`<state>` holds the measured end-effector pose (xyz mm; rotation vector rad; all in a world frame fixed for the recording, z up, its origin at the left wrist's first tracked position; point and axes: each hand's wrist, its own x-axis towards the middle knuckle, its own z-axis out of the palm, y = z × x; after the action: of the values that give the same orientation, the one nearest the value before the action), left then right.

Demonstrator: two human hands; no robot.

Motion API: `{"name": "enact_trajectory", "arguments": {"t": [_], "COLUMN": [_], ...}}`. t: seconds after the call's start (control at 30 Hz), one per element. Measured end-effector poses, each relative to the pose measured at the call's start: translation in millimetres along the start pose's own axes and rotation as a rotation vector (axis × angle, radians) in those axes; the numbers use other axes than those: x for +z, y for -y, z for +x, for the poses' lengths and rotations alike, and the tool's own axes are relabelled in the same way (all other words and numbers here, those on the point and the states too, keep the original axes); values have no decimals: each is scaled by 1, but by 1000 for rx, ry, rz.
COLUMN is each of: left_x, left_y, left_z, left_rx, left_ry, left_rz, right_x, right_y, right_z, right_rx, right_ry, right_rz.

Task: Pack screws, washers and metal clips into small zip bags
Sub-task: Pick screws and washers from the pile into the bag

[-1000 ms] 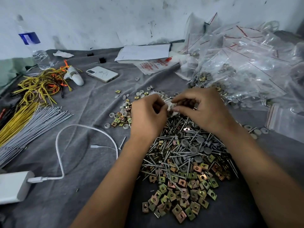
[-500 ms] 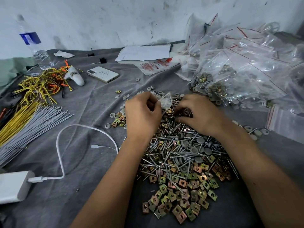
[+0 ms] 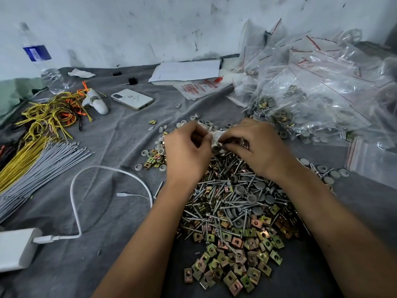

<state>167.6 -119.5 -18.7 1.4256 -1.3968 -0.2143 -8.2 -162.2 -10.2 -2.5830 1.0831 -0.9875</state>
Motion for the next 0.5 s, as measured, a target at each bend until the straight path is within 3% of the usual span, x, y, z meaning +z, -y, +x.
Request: {"name": "enact_trajectory", "arguments": {"t": [0.2,0.5], "left_x": [-1,0], "left_y": [0,1], "left_z": [0,-1], "left_rx": [15,12], "left_ry": [-31,5], "left_rz": [68,75], "right_x": [-14,-39], "right_y": [-6,-36], "right_z": [-2,-15], "right_rx": [64,415], "right_ry": [-170,306], "right_rz": [114,10]}}
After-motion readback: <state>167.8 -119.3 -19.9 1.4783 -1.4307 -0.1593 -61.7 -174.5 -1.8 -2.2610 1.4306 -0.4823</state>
